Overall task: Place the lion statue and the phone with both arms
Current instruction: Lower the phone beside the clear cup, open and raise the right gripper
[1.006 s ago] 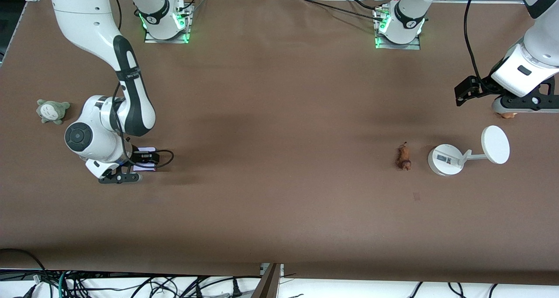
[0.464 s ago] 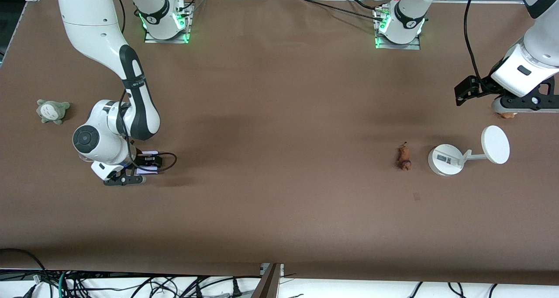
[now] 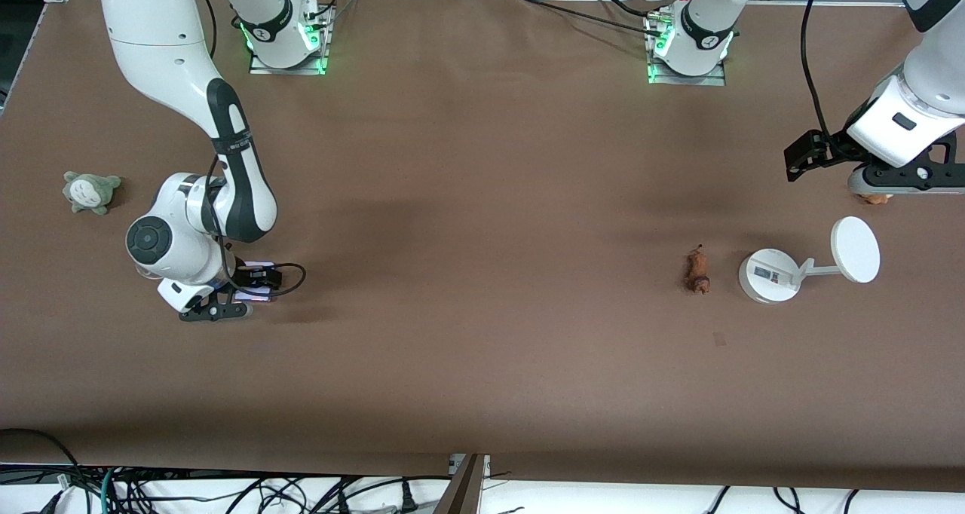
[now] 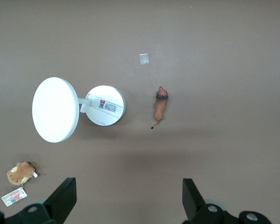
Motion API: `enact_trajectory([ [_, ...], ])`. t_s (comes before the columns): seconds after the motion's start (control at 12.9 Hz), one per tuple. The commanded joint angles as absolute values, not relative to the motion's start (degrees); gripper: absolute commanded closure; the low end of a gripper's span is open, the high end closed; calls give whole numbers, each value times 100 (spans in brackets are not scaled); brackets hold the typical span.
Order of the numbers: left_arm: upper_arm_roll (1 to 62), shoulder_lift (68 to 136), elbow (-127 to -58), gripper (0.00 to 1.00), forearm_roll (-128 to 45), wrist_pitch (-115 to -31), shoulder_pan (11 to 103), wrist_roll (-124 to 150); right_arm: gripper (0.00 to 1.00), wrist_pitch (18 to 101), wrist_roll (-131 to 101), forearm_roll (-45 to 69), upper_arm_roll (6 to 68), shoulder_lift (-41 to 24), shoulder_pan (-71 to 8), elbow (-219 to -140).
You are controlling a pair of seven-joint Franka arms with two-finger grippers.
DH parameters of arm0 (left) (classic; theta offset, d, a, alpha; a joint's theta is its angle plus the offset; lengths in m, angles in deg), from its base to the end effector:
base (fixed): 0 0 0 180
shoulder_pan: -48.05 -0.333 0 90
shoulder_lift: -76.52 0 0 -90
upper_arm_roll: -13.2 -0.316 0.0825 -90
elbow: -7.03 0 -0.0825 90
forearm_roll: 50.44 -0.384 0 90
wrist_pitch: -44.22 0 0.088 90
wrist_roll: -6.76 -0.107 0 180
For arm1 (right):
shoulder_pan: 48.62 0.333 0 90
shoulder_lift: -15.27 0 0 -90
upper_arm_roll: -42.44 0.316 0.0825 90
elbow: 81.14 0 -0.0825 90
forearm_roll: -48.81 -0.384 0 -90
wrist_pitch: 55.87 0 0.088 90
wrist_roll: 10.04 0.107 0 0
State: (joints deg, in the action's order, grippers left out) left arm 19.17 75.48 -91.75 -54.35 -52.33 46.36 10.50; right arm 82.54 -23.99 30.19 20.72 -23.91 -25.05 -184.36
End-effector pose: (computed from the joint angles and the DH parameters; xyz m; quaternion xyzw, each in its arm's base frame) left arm 0.5531 -0.0353 0.5719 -0.9993 0.0089 0.0080 0.0354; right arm 0.6493 0.0391 0.1862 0.9985 0.0534 -0.0029 0.0114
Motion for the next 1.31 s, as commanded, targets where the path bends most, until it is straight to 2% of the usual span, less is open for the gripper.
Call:
enact_trajectory([
  [0.0,1891,7581,-9044,0,-5343,-5096,4664,1063,0,8116,-2568,2842,2100,-2148,-2498,-18468],
  [0.46,1891,7581,-9036,0,-5343,-5017,4664,1028,0,6158,-2201,2974,2038,-1032,-2480,-18004],
  [0.62,1891,7581,-9036,0,-5343,-5017,4664,1028,0,5176,-1832,3192,1986,-917,-2471,-17355],
  [0.93,1891,7581,-9036,0,-5343,-5017,4664,1045,0,3057,-1390,3545,1968,-925,-2550,-15422],
  [1.24,1891,7581,-9036,0,-5343,-5008,4664,1054,1,1728,-1399,3545,1582,-916,-2551,-14383],
])
